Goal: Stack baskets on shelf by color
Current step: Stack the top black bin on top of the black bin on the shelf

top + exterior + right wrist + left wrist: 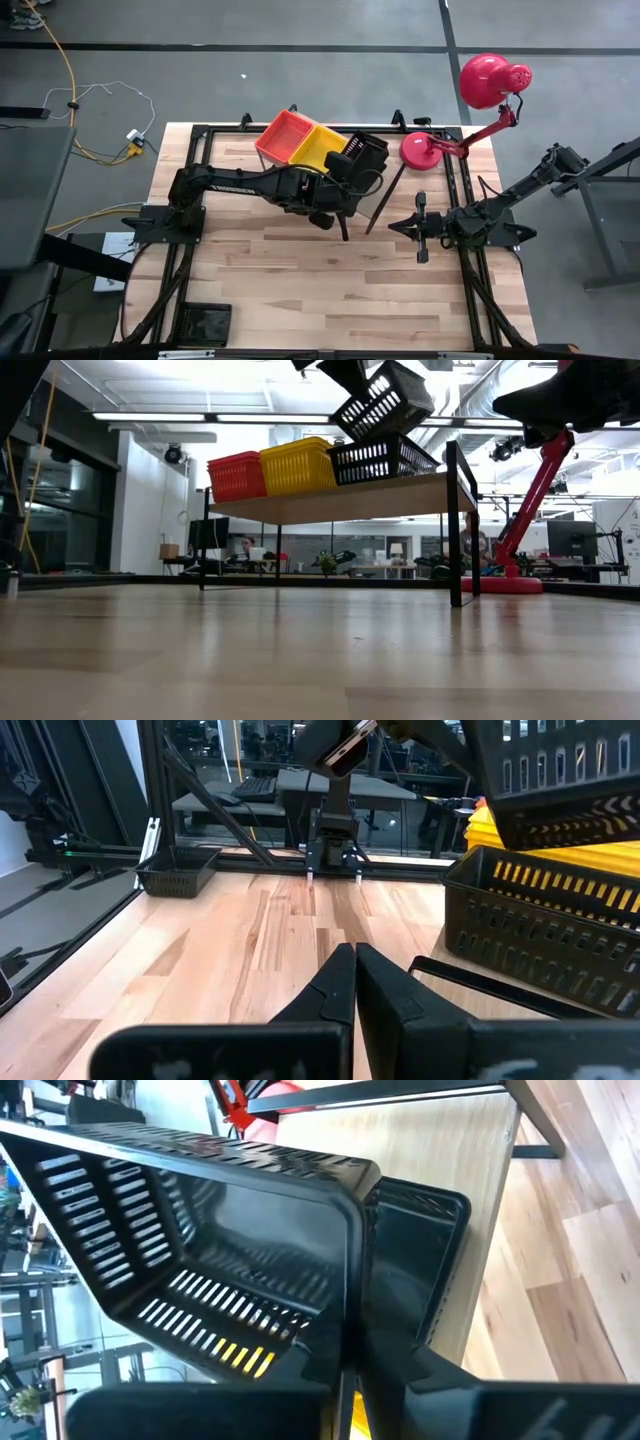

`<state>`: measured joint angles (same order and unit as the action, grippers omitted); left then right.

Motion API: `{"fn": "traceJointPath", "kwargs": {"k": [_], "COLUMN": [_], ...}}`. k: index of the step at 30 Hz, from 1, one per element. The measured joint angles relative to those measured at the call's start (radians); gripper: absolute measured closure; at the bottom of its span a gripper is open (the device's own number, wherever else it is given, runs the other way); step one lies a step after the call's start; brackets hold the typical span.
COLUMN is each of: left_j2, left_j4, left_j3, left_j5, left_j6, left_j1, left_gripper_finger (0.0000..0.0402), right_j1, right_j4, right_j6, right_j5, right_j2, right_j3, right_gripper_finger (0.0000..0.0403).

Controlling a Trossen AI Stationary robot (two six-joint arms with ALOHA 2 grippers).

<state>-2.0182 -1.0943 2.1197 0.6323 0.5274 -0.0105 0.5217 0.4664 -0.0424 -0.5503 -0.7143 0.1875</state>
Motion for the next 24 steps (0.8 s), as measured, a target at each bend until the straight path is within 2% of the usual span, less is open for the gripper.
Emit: {"fn": "traceJointPath", "kwargs": {"k": [6, 11, 24], "left_j2": [0.0, 0.0, 0.0], "left_j4": [-0.008, -0.008, -0.008], "left_j3": [0.0, 0.0, 0.0], "left_j5": [-0.008, -0.067, -0.042], "left_j6": [-0.011, 0.0, 0.0], "left_j1": [0.004, 0.004, 0.013], "left_gripper_finger": [0.0385, 0.0385, 0.0378], "right_j1": [0.0, 0.0, 0.0], "right_j4": [0.0, -0.003, -0.002], "right_j6": [0.0, 0.0, 0.001], "right_j5": [0.0, 0.0, 0.0], "right_j2": [0.0, 0.0, 0.0], "right_j3": [0.0, 0.0, 0.0], "right_gripper_finger": [0.0402, 0.0402, 0.0402]}}
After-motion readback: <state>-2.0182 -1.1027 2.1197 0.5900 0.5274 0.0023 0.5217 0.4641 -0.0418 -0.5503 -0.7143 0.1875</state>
